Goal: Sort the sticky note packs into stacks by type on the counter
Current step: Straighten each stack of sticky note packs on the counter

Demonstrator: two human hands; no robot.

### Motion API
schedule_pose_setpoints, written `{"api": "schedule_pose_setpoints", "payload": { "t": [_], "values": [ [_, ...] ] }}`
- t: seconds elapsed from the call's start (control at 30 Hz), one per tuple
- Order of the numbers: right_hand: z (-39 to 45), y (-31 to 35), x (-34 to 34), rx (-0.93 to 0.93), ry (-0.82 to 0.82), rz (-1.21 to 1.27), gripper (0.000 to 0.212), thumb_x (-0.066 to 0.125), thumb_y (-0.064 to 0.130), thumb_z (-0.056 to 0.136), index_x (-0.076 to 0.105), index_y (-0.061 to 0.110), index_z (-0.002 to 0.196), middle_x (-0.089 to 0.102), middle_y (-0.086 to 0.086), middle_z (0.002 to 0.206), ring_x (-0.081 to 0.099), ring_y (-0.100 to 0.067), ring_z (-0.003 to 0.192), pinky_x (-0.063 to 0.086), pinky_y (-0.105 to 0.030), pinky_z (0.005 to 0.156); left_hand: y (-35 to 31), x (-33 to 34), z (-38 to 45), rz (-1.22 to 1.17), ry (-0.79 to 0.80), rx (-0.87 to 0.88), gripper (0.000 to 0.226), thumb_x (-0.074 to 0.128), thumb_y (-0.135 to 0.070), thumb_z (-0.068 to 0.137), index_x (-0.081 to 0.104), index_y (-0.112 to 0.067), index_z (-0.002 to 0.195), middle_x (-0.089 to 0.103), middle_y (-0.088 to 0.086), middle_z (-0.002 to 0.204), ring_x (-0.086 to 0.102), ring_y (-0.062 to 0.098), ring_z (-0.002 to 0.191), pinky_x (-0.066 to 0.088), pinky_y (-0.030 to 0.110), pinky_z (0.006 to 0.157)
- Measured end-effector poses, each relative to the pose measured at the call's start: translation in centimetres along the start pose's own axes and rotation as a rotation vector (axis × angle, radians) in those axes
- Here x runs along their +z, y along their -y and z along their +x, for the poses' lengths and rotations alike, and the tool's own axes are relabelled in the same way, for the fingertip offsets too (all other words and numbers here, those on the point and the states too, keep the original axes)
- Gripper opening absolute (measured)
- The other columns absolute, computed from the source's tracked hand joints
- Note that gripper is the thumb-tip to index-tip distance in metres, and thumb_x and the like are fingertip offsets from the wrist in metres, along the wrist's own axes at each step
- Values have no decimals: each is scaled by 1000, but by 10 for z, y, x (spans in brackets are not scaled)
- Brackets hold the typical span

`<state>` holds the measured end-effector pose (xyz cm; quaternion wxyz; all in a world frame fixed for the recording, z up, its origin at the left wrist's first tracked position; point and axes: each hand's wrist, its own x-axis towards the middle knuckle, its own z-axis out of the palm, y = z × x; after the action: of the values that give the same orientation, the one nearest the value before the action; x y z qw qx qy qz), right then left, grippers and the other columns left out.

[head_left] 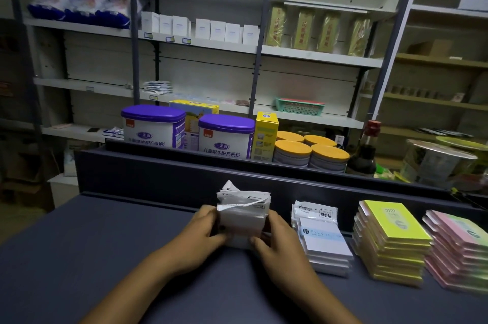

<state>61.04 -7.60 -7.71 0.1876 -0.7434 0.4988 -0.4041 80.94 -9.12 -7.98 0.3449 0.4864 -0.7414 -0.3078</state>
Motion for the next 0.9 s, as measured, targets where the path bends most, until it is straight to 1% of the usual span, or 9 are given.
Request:
{"api": "schedule_pose_setpoints", "payload": {
  "t": [0.1, 0.2, 0.27, 0.33, 0.4, 0.53, 0.67, 0.8, 0.9],
  "values": [
    [2, 2, -3, 61, 9, 104, 44, 69, 15, 86, 58, 35, 124, 58, 7, 121, 62, 1, 106, 51, -24, 96, -10, -6, 1, -187, -56, -14, 31, 68, -36, 79, 63, -34, 110, 59, 5, 117, 63, 12, 111, 48, 23, 98],
    [5, 3, -6, 141, 15, 198, 39, 67, 36, 78, 65, 36, 118, 66, 11, 115, 66, 0, 98, 55, -26, 90, -21, -12, 0, -361, -113, -46, 15, 72, -19, 88, 74, -18, 103, 76, 3, 100, 71, 9, 92, 53, 15, 77],
    [6, 4, -7, 195, 21, 220, 26, 68, 32, 84, 68, 33, 110, 72, 13, 104, 67, 3, 90, 56, -21, 82, -23, -13, -2, -375, -151, -97, 17, 71, -25, 87, 77, -13, 97, 77, 8, 89, 68, 7, 78, 50, 15, 67],
    [6, 3, -5, 237, 1, 218, 27, 68, 36, 84, 71, 27, 109, 75, 13, 95, 69, 0, 86, 58, -29, 81, -22, -11, -5, -293, -160, -164, 25, 72, -36, 85, 78, -12, 86, 72, 10, 73, 58, 6, 66, 46, 18, 61],
    [5, 2, -3, 264, -24, 196, 36, 67, 46, 81, 72, 24, 109, 75, 12, 91, 69, -2, 85, 58, -39, 85, -19, -9, -5, -245, -181, -229, 35, 72, -45, 83, 78, -10, 78, 64, 1, 61, 53, 5, 59, 45, 20, 58],
    [4, 3, 1, 291, -53, 168, 30, 69, 43, 87, 69, 20, 106, 75, 4, 82, 71, -9, 78, 57, -39, 85, -15, -12, -4, -174, -246, -304, 48, 74, -61, 74, 79, -13, 76, 68, 4, 62, 54, 10, 55, 47, 24, 59],
    [4, 5, 2, 302, -44, 104, 38, 65, 51, 87, 71, 18, 106, 74, 3, 87, 70, -11, 83, 56, -32, 84, -17, -10, -5, -108, -282, -361, 51, 71, -65, 70, 78, -15, 72, 72, 10, 66, 57, 13, 51, 50, 27, 59],
    [3, 11, 1, 287, -37, 1, 35, 60, 51, 91, 74, 19, 97, 72, 6, 80, 66, -6, 80, 43, -14, 67, -19, -8, -4, -9, -306, -392, 58, 67, -62, 77, 74, -5, 72, 71, 16, 67, 54, 15, 48, 44, 25, 56],
    [3, 15, 0, 283, -43, -37, 36, 59, 49, 92, 75, 17, 93, 71, 6, 76, 66, -6, 78, 43, -12, 65, -22, -7, -4, 29, -316, -391, 57, 66, -61, 78, 74, -6, 69, 68, 12, 59, 54, 14, 47, 44, 25, 55]
  ]
}}
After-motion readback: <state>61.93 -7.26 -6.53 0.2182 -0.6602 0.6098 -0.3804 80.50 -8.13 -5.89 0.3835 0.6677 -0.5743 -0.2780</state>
